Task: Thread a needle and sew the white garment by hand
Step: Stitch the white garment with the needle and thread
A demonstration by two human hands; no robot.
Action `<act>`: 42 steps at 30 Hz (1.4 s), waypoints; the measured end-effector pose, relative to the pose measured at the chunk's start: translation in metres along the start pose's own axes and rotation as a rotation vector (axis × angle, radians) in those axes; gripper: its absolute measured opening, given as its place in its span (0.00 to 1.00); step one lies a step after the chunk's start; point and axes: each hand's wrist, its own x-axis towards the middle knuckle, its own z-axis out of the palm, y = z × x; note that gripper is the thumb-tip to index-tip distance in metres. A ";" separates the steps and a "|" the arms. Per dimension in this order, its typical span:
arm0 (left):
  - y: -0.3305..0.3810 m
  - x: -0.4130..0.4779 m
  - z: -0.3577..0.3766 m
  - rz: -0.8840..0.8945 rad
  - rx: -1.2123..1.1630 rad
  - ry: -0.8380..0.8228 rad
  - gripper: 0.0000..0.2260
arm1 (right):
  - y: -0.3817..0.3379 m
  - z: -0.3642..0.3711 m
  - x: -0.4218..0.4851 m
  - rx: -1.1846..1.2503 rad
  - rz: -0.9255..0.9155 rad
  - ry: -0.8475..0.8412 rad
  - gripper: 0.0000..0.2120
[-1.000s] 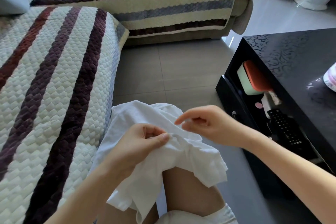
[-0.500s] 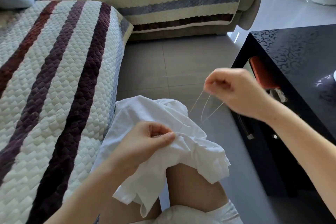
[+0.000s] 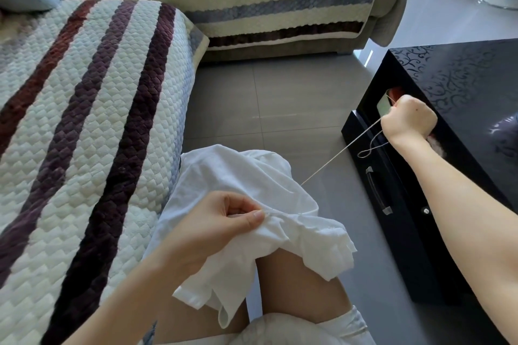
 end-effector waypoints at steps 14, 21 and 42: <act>-0.001 -0.001 -0.005 -0.062 -0.001 0.008 0.08 | -0.010 -0.003 -0.064 0.504 -0.177 -0.340 0.15; 0.002 0.001 -0.002 -0.033 0.031 -0.036 0.03 | -0.063 -0.065 -0.159 0.754 -0.756 -1.067 0.06; 0.001 -0.001 -0.004 -0.029 0.054 -0.086 0.04 | -0.061 -0.037 -0.132 0.462 -0.653 -0.099 0.07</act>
